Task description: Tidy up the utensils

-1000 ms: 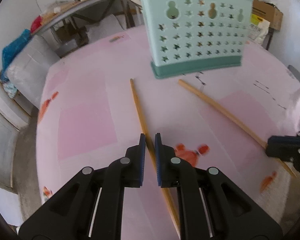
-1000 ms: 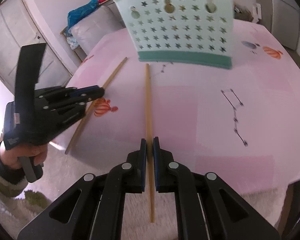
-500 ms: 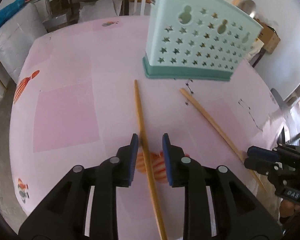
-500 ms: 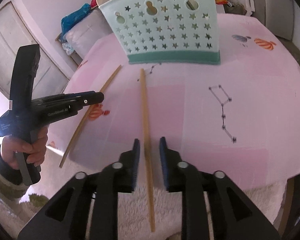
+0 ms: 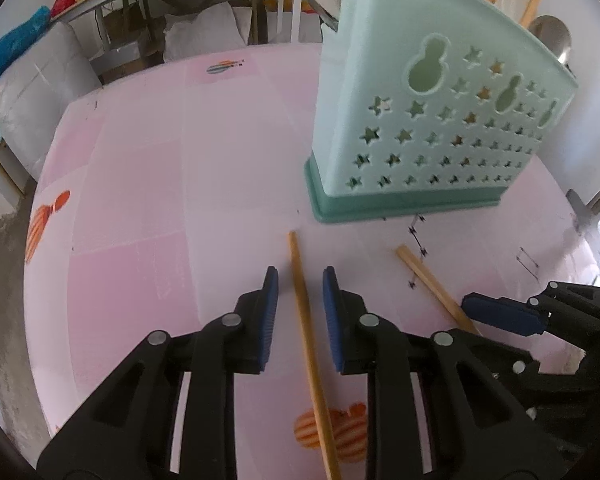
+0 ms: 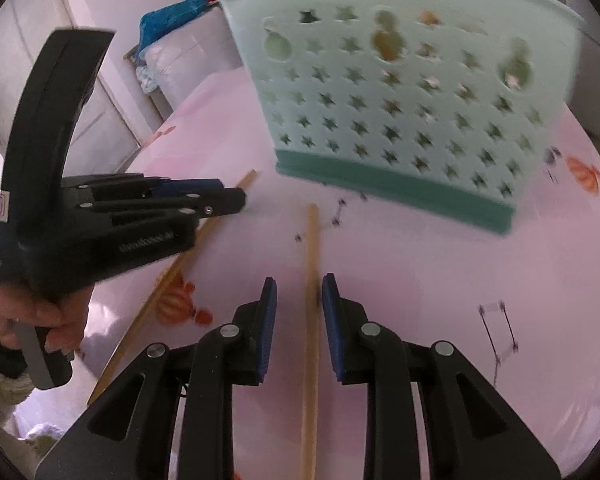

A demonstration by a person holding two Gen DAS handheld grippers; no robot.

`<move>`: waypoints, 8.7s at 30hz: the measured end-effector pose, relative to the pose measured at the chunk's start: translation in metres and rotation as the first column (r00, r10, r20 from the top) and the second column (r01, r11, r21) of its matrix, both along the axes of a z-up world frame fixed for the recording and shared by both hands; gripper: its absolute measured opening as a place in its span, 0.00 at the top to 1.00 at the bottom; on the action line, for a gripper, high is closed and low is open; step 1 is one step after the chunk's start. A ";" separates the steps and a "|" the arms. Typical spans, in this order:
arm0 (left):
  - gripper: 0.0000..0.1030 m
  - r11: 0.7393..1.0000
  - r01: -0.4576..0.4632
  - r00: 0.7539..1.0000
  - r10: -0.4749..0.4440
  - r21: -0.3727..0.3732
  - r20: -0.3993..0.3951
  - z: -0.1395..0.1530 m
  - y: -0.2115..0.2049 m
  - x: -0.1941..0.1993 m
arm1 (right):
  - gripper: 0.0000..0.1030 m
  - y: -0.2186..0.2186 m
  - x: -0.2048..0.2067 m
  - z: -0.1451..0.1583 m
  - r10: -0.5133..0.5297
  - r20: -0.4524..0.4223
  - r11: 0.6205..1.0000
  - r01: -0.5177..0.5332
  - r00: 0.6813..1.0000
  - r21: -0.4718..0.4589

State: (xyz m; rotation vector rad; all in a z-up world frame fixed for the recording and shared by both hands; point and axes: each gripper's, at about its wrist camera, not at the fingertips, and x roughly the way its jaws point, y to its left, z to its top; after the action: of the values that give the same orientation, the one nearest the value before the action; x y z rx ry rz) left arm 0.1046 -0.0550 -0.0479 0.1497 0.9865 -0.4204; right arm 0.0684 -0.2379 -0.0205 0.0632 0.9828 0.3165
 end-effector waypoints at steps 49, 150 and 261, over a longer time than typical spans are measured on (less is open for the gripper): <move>0.97 0.822 0.244 0.802 0.127 -0.515 0.584 0.260 -0.013 -0.007 | 0.93 -0.108 -0.043 0.108 -0.338 0.333 0.914 0.224 0.880 0.338; 0.26 0.936 0.205 0.959 -0.135 -0.285 0.247 0.040 -0.028 0.017 | 0.28 -0.156 0.044 0.036 -0.219 0.203 0.832 0.074 0.954 0.551; 0.08 0.912 -0.409 0.864 0.374 0.038 0.336 0.077 0.024 -0.059 | 0.06 -0.060 -0.037 0.081 -0.427 0.342 0.846 0.504 0.837 -0.177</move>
State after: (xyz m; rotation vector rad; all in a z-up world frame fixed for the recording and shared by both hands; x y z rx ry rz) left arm 0.0456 -0.0311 0.0295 0.1065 0.6904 0.0370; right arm 0.0315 -0.2978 0.0603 0.0158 0.6771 -0.2586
